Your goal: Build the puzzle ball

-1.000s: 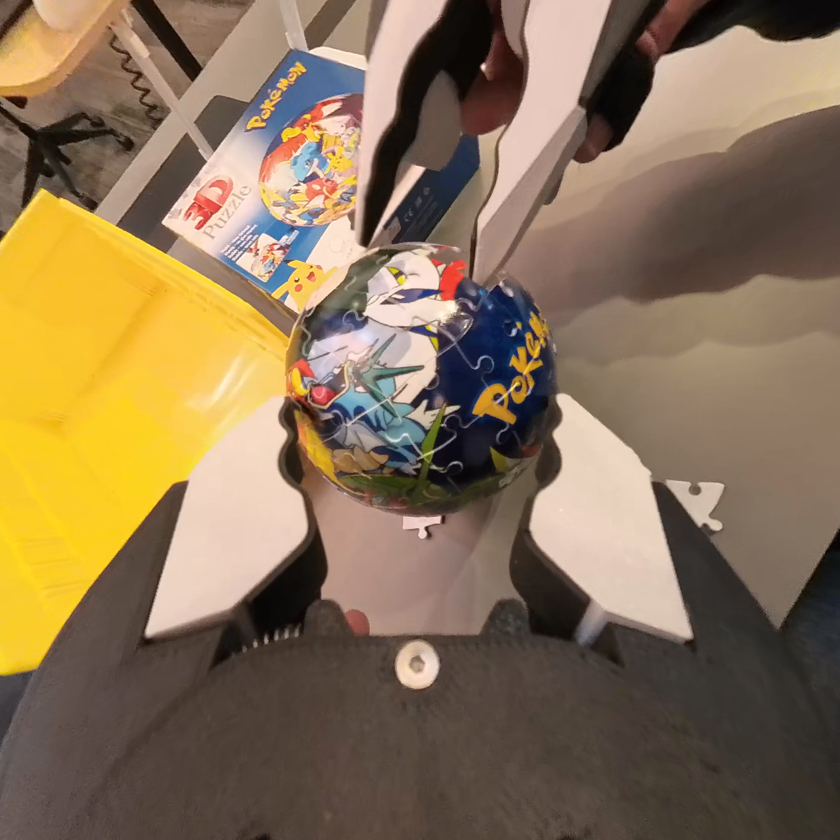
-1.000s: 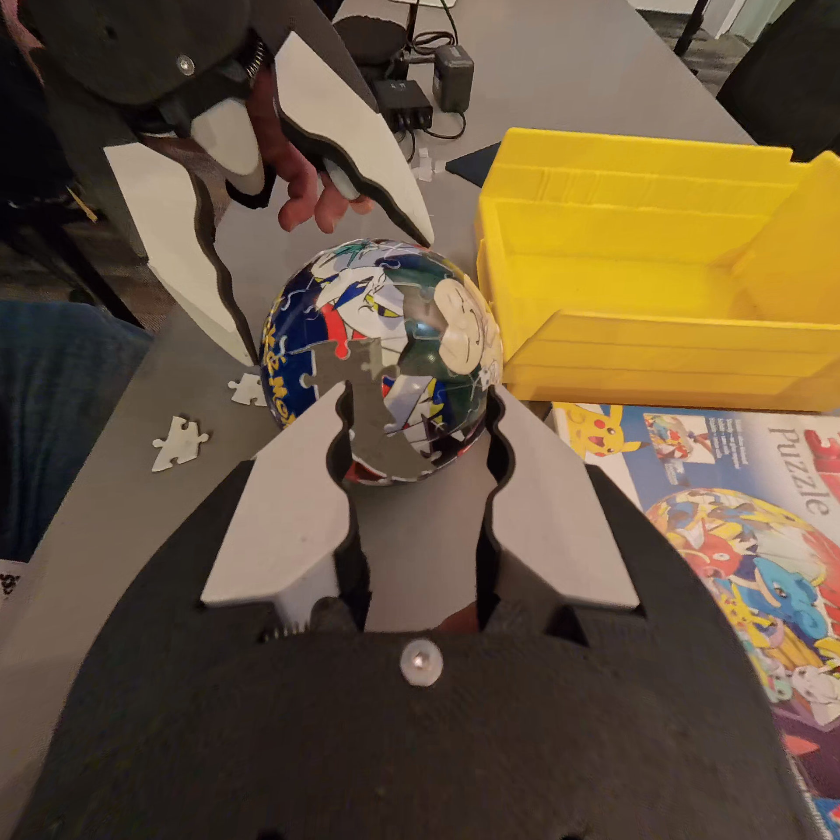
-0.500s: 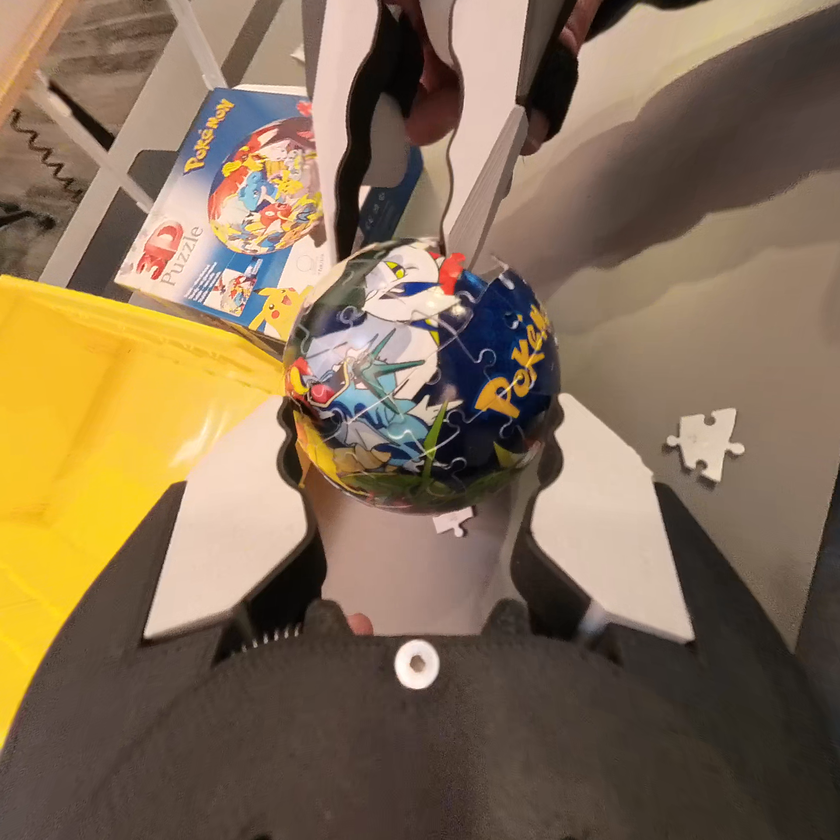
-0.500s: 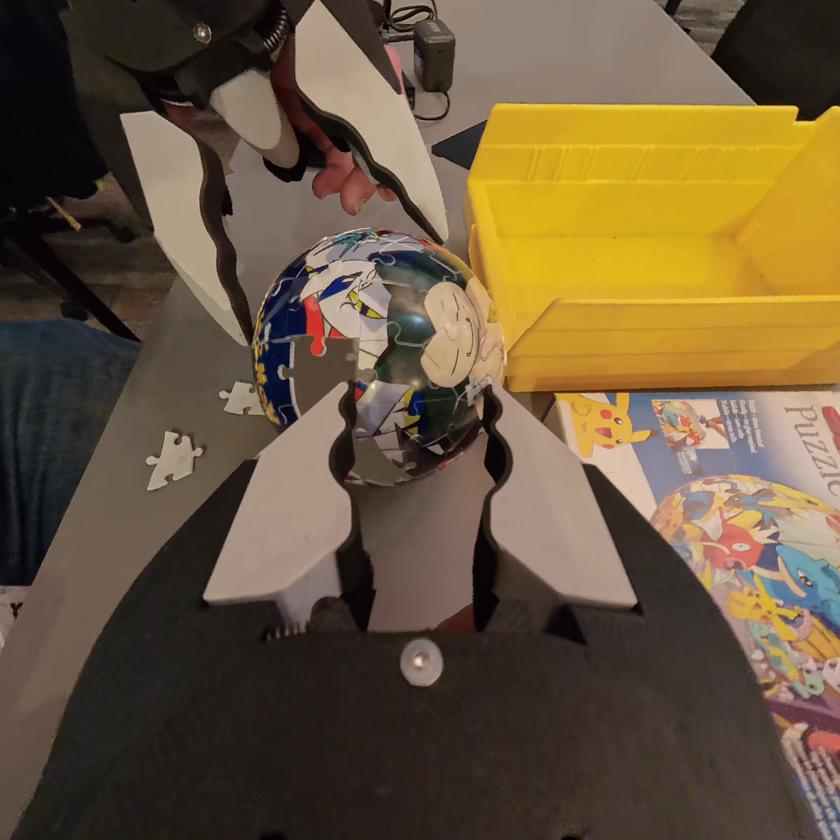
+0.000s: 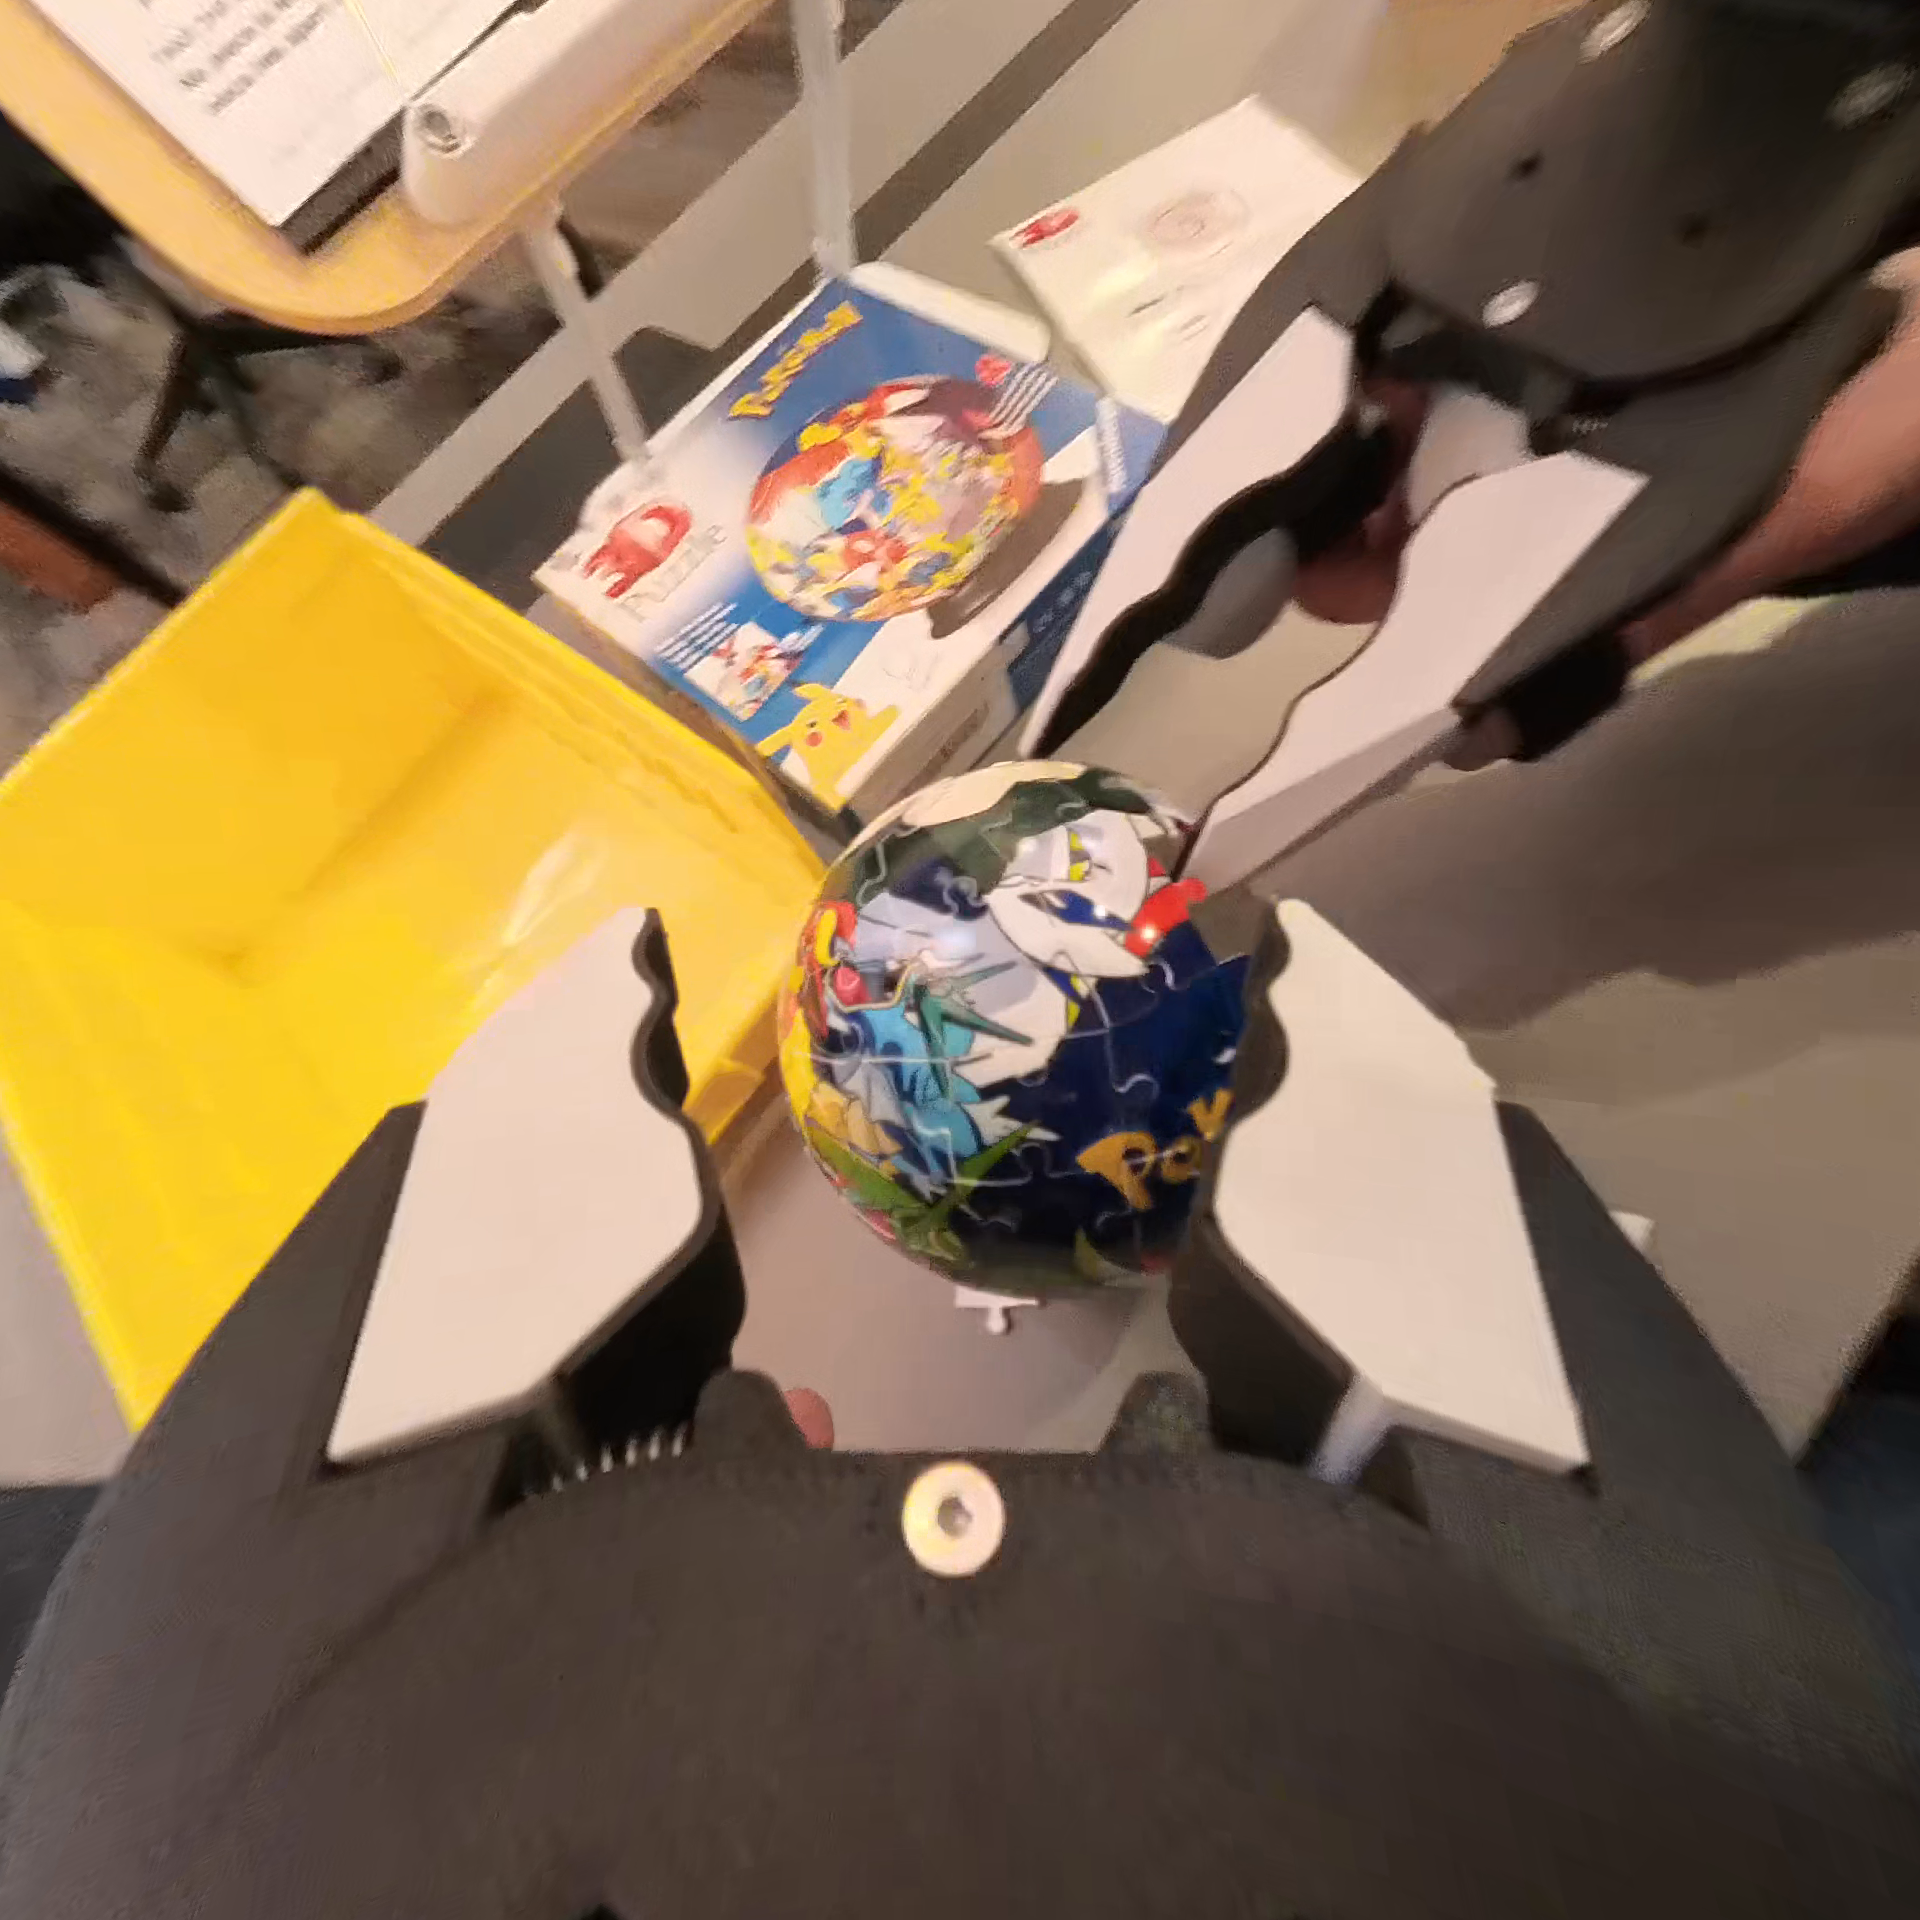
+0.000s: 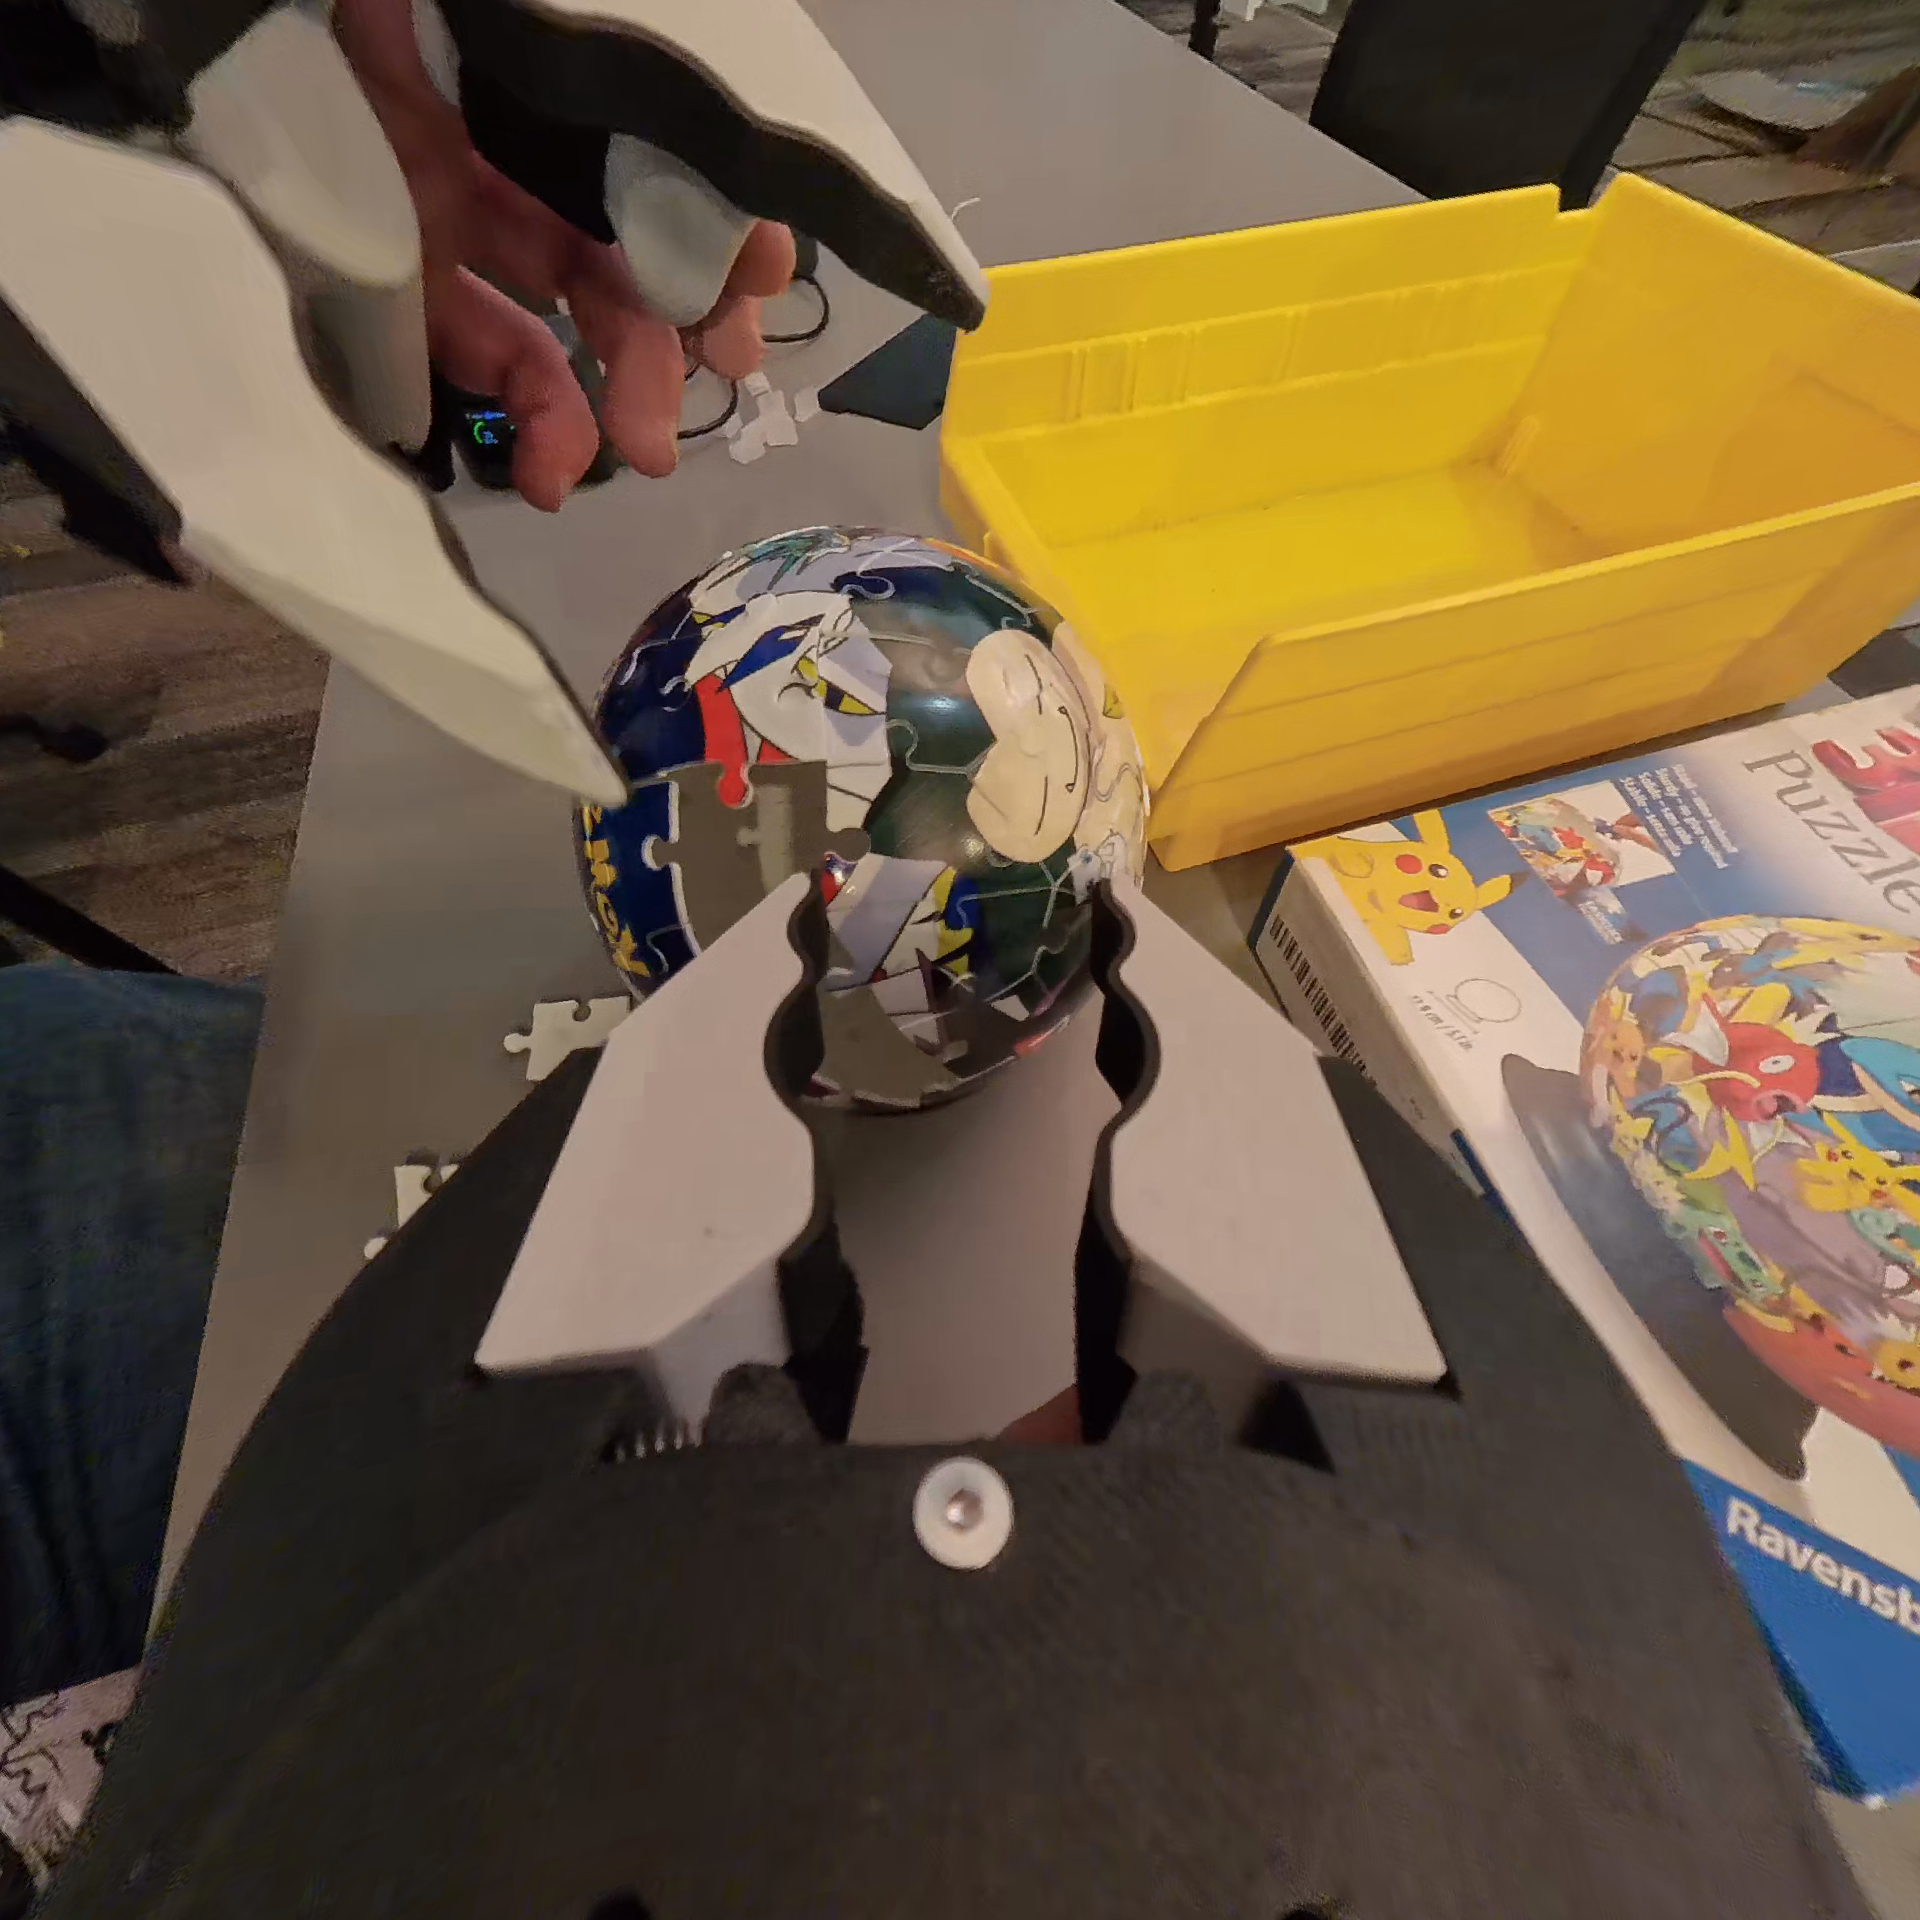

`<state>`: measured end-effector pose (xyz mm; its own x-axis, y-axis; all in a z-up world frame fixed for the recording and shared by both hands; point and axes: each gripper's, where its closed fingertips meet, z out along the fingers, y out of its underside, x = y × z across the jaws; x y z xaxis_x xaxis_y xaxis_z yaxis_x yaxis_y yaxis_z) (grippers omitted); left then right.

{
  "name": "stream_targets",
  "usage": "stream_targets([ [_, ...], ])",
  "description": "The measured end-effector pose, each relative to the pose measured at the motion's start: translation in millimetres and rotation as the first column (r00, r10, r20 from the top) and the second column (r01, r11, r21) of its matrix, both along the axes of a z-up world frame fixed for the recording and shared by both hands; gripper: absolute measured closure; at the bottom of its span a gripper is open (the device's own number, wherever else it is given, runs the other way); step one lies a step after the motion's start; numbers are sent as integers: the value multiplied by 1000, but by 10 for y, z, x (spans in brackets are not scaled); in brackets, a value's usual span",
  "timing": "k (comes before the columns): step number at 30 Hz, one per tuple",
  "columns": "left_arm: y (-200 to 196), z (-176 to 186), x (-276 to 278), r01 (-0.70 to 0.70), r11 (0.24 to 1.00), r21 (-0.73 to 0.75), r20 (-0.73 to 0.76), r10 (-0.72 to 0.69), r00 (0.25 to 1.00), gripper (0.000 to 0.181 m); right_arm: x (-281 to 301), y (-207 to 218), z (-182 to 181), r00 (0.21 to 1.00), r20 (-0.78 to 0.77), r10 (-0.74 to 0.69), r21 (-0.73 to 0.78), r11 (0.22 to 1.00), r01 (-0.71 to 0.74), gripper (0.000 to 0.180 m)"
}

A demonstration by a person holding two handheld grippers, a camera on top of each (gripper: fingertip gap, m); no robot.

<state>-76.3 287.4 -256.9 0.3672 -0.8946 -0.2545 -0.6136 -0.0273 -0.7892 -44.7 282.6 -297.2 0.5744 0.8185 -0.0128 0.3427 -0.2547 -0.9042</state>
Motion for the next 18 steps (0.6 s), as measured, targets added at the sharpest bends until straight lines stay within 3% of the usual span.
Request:
stream_targets([
  [3, -60, -137, 20, 2, 1000, -11, -87, -3, 996, 76, -4, -9, 4, 999, 10, -35, 10, 999, 35, 133],
  [9, -9, -182, 13, -5, 1000, -20, -127, 2, 992, 89, -39, -44, 3, 999, 20, -37, 21, 999, 36, 133],
  [18, -54, -260, 35, 13, 994, -105, -160, -29, 987, 96, -127, -1, 109, 991, 108, 78, 153, 984, -95, 128],
])
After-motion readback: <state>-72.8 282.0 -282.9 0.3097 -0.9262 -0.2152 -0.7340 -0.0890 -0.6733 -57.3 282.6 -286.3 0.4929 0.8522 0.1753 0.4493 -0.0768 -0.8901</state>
